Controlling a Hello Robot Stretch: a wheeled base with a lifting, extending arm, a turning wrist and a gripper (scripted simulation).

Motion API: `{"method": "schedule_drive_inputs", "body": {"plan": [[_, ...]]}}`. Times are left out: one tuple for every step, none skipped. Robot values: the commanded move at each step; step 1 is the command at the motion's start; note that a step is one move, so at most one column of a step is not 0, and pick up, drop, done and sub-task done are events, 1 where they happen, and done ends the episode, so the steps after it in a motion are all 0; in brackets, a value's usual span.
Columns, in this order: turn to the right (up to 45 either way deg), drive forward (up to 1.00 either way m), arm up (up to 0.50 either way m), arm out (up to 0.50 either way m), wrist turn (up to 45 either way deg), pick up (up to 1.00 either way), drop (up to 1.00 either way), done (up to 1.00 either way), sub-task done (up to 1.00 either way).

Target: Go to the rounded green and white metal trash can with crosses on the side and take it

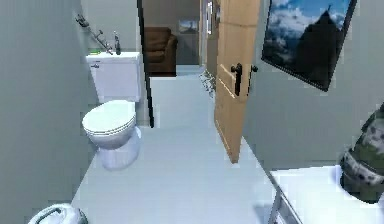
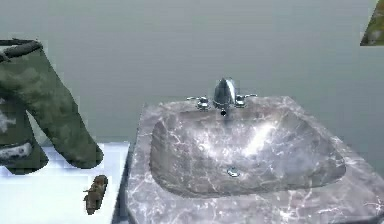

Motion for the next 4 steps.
{"method": "schedule_drive_inputs", "body": {"plan": [[0.0,0.25,0.0,0.0,0.0,0.0,0.0,0.0,0.0],[-45.0,0.0,0.0,0.0,0.0,0.0,0.0,0.0,0.0],[-45.0,0.0,0.0,0.0,0.0,0.0,0.0,0.0,0.0],[-45.0,0.0,0.0,0.0,0.0,0.0,0.0,0.0,0.0]]}}
